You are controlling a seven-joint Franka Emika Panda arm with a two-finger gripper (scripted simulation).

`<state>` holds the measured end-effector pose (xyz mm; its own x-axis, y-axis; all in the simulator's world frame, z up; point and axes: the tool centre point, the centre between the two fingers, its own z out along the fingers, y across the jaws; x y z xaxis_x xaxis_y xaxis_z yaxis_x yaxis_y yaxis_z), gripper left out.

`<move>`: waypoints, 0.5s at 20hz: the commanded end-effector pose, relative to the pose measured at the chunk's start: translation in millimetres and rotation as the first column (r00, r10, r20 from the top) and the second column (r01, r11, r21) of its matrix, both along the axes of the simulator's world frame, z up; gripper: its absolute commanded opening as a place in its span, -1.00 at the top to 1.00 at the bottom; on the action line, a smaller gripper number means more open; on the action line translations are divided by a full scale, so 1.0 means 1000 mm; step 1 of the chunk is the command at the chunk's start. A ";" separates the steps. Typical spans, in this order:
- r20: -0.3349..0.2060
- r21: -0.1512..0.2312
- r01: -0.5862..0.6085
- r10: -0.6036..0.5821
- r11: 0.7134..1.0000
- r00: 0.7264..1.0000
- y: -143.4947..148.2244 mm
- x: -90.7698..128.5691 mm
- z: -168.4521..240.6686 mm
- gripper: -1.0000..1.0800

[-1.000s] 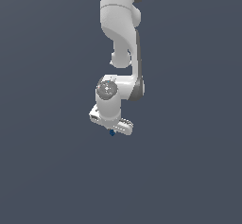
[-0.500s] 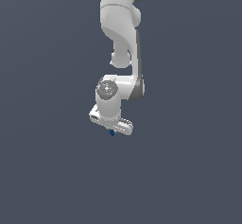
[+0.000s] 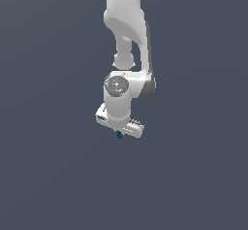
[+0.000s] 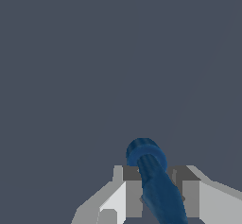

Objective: Pick up the object and move it to a goal position.

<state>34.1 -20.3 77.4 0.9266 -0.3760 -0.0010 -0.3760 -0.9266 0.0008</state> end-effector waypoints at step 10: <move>0.001 -0.001 0.000 0.000 1.000 1.000 0.067 0.029 0.097 1.00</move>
